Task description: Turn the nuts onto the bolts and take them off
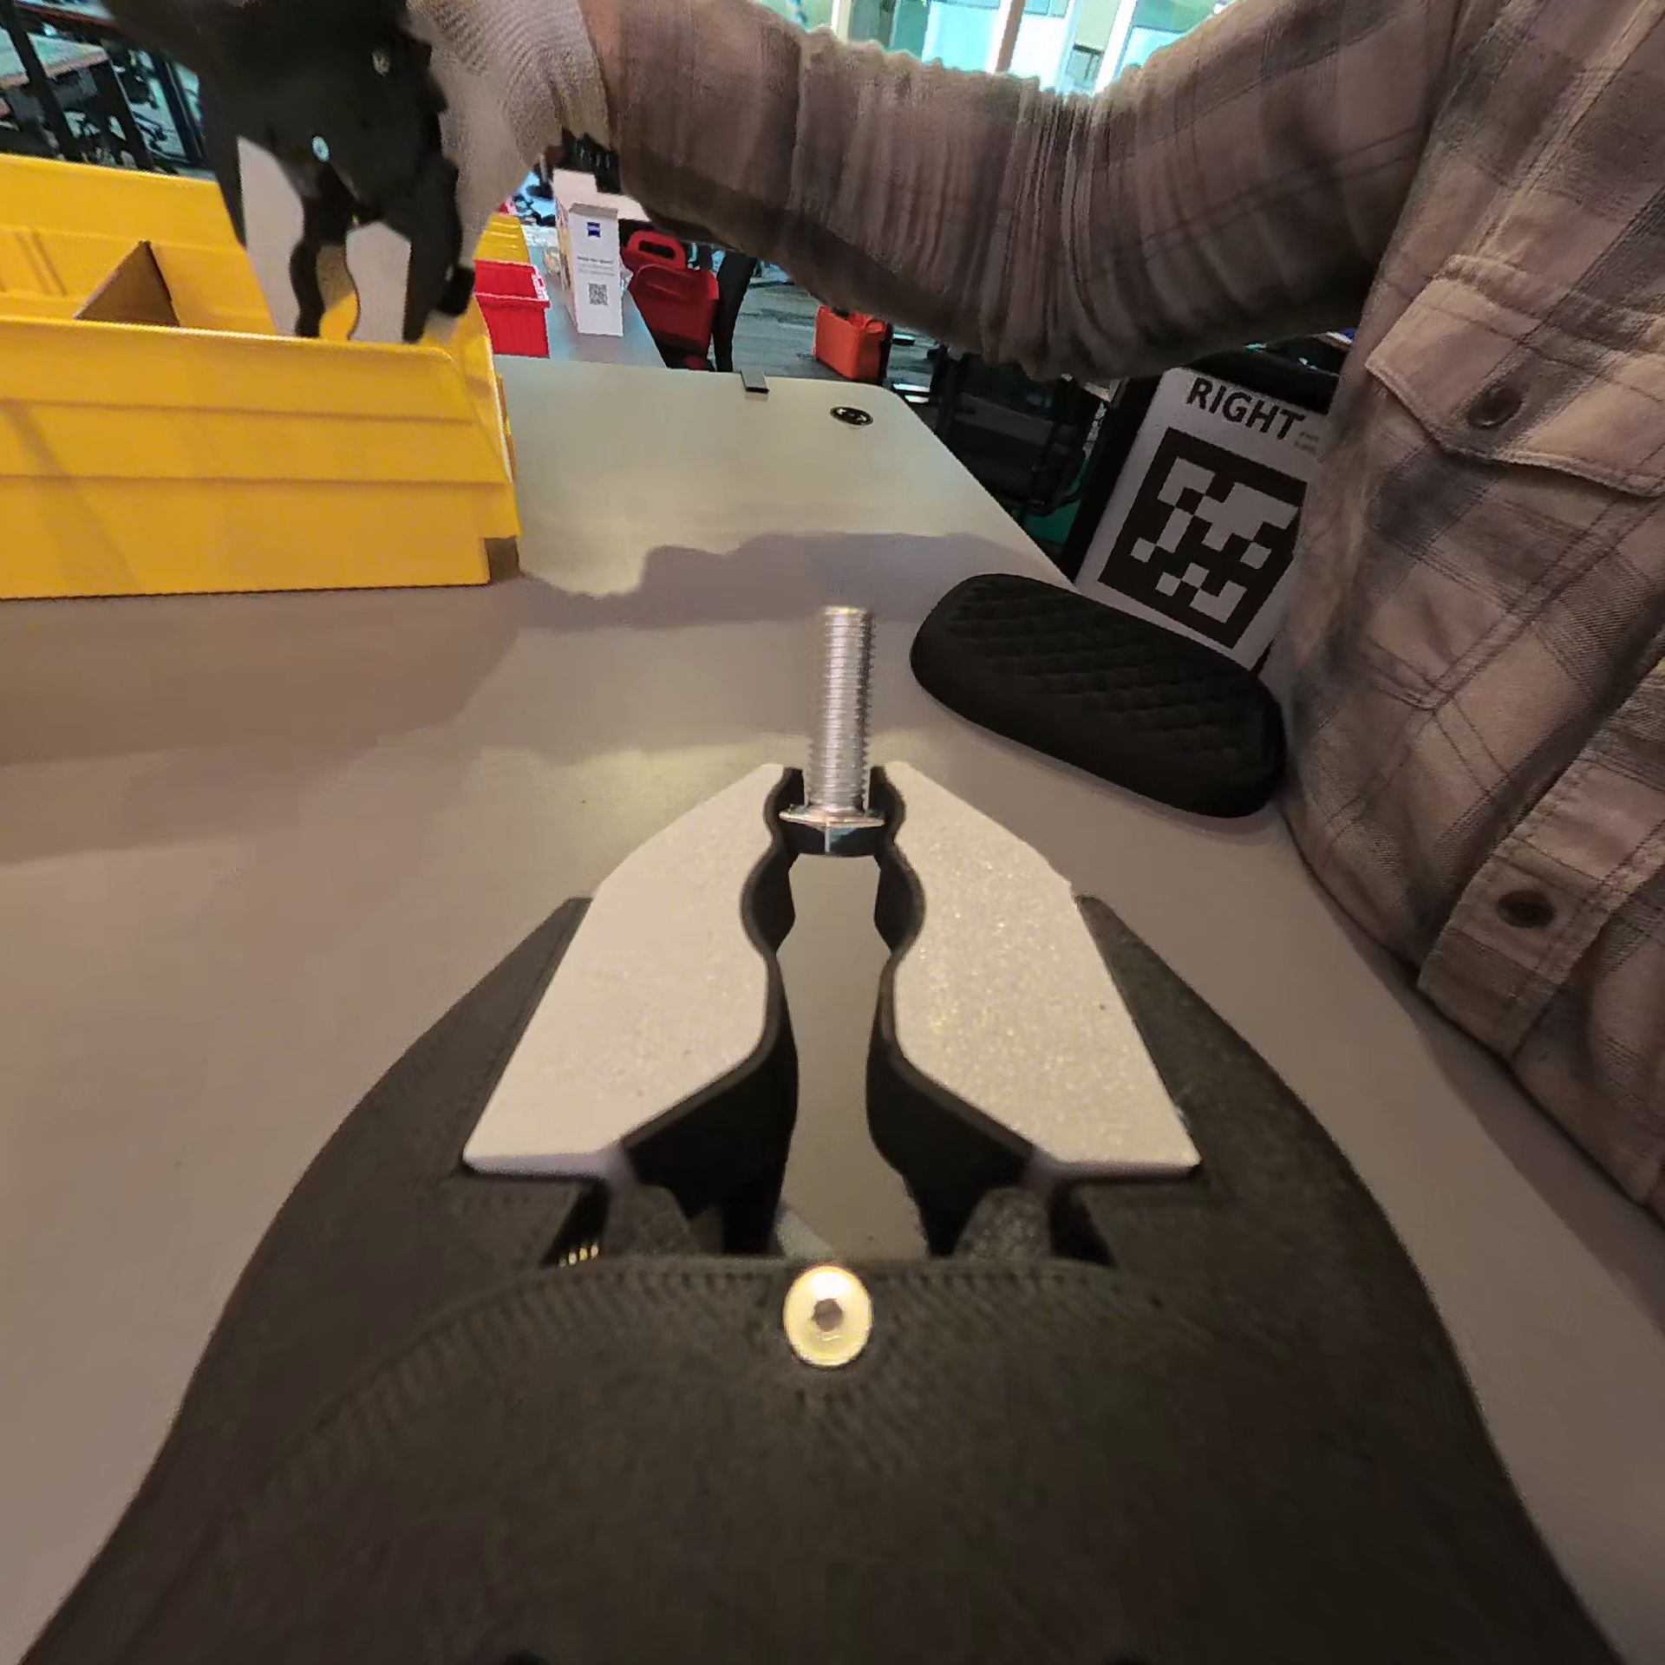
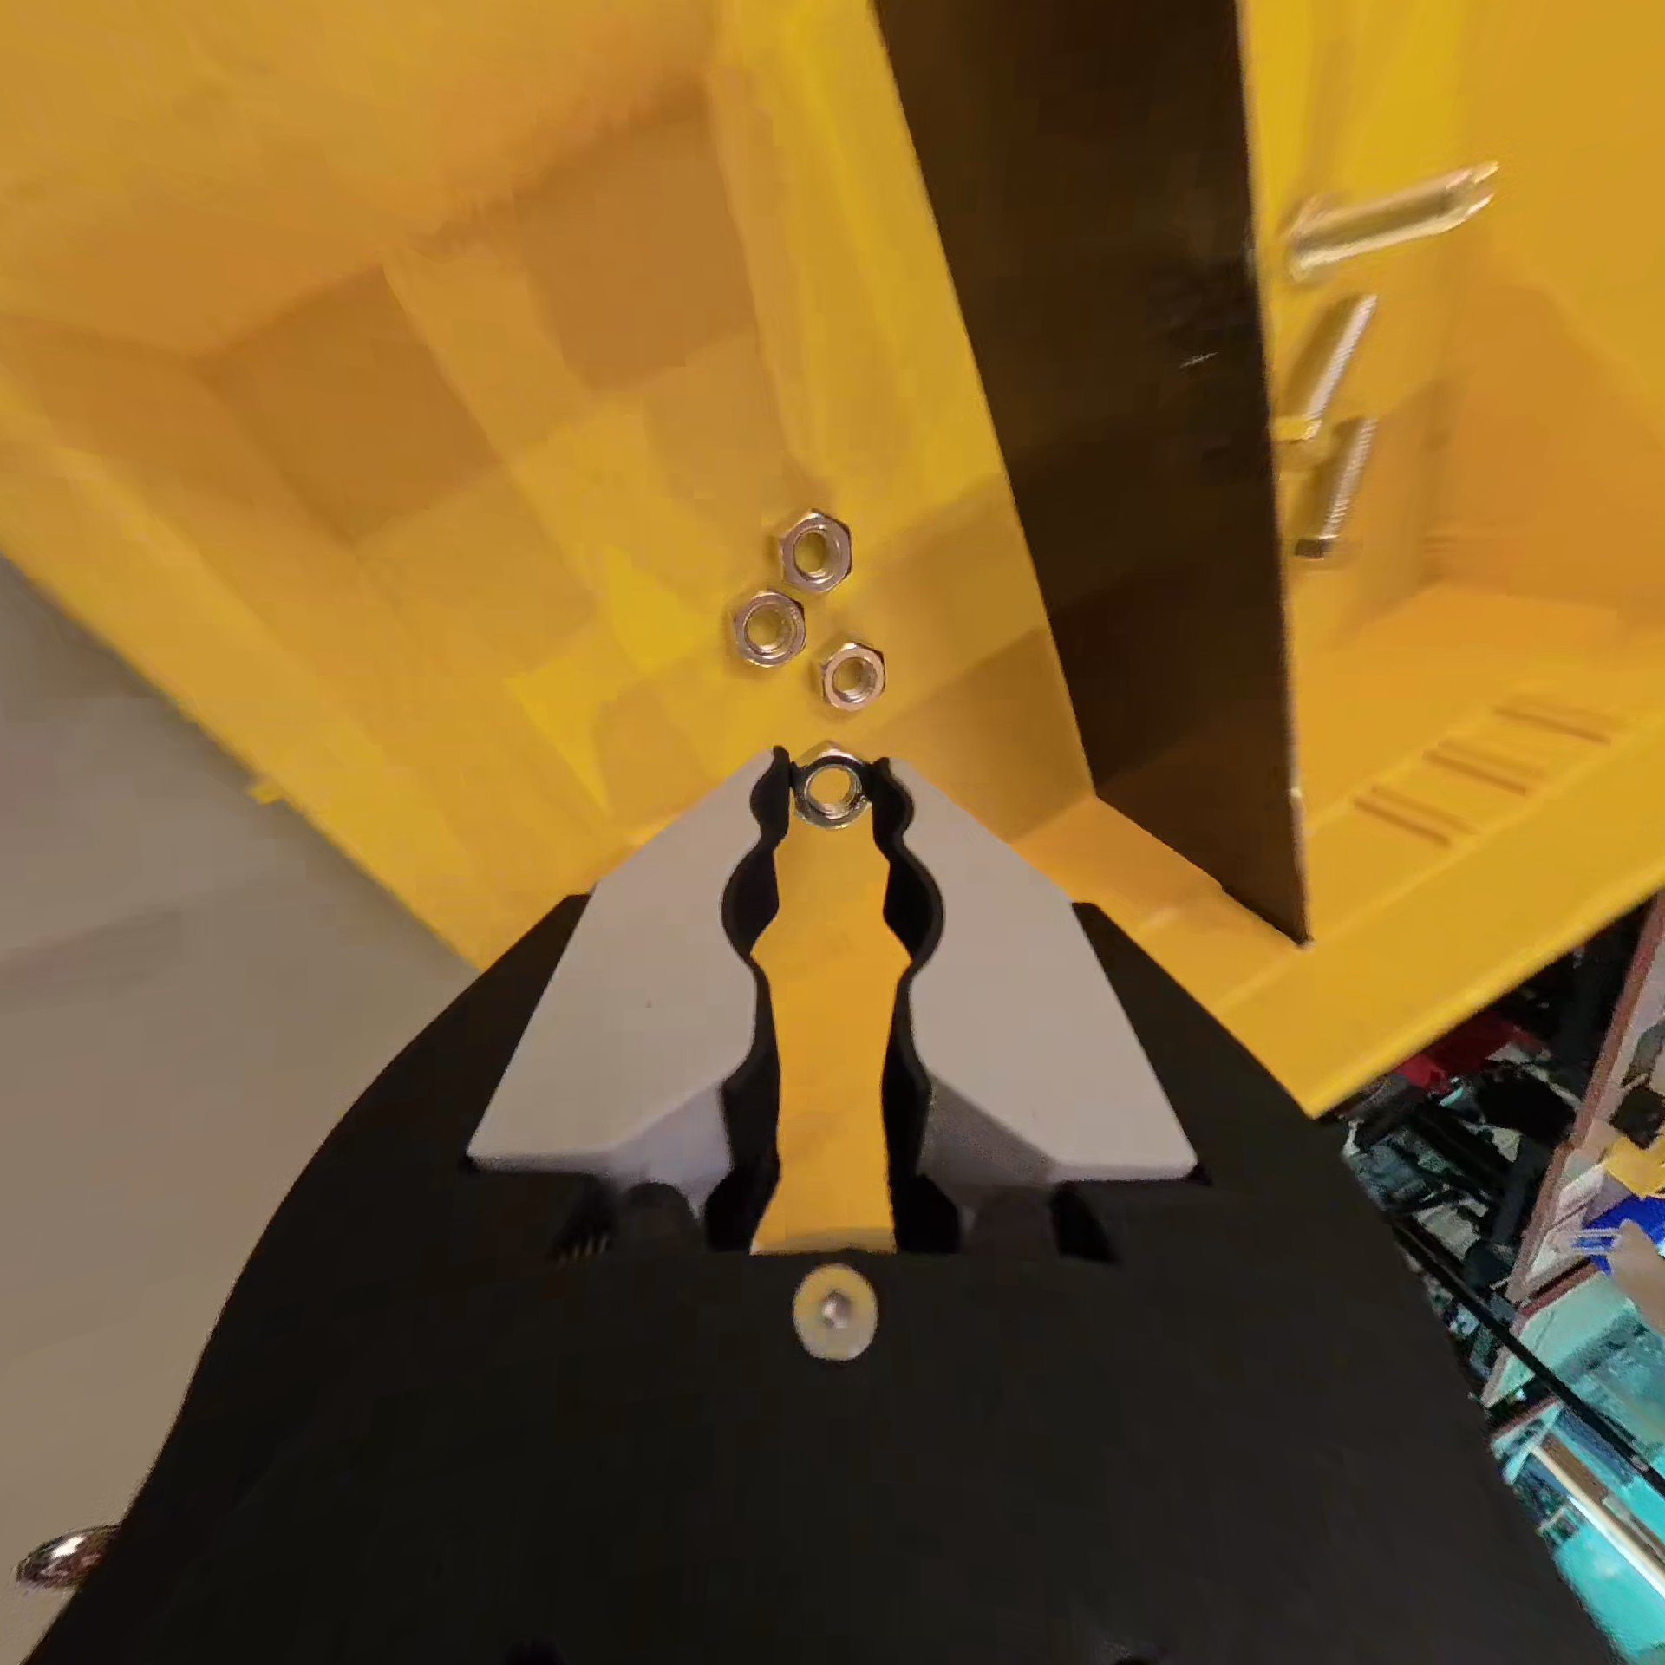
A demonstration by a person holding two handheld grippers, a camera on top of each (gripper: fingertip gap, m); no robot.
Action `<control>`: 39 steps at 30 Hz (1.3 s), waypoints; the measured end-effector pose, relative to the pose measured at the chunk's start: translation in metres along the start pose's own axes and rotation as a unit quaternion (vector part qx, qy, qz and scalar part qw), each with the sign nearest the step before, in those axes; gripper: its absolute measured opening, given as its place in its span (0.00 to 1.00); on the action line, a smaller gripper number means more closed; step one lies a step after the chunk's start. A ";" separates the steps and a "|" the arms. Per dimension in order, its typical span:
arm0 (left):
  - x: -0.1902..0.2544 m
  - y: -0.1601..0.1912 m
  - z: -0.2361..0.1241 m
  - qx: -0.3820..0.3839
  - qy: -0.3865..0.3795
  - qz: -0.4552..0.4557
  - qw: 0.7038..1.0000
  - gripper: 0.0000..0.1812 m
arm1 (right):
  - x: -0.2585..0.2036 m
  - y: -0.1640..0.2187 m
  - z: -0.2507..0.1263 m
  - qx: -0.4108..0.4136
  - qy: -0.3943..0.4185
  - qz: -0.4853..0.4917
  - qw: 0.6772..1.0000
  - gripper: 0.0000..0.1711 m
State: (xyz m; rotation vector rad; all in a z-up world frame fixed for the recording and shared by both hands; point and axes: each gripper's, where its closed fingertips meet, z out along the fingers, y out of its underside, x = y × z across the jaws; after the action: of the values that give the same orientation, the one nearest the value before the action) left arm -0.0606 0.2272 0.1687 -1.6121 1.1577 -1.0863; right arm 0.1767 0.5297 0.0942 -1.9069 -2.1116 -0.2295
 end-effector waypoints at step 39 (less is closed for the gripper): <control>0.043 -0.051 -0.008 0.110 0.105 0.007 0.988 0.08 | -0.245 -0.310 -0.224 0.665 -0.203 -0.145 0.704 0.04</control>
State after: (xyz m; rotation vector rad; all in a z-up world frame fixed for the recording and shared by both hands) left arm -0.0480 0.1954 0.2264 -1.3430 1.1367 -1.3499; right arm -0.0860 0.1951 0.2514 -0.7166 -1.7702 1.3888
